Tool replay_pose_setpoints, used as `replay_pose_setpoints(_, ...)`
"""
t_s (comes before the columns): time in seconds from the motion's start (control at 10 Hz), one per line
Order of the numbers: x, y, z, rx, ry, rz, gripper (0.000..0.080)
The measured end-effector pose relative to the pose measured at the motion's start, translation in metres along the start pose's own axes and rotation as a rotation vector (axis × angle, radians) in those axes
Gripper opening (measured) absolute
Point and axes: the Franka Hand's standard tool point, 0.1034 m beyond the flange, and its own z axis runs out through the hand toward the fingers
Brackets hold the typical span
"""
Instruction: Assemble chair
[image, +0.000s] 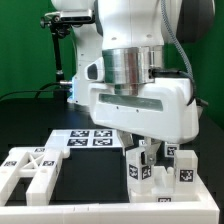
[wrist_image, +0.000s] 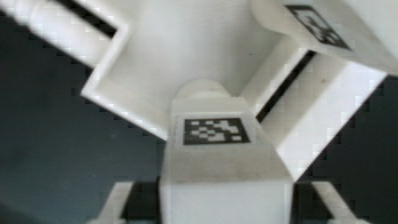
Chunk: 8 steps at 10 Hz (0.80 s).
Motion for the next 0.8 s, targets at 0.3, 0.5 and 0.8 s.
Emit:
replay_pose_setpoints(0.3,-0.0001,-0.0024,0.0003,-0.003,-0.004,0.183,0.0287)
replay_pose_setpoints(0.5,-0.0008,-0.0027,0.0007,0.0,-0.006,0.173,0.0468)
replay_pose_setpoints(0.8,-0.0009,-0.0019,0.0009,-0.007,-0.004,-0.098,0.0636)
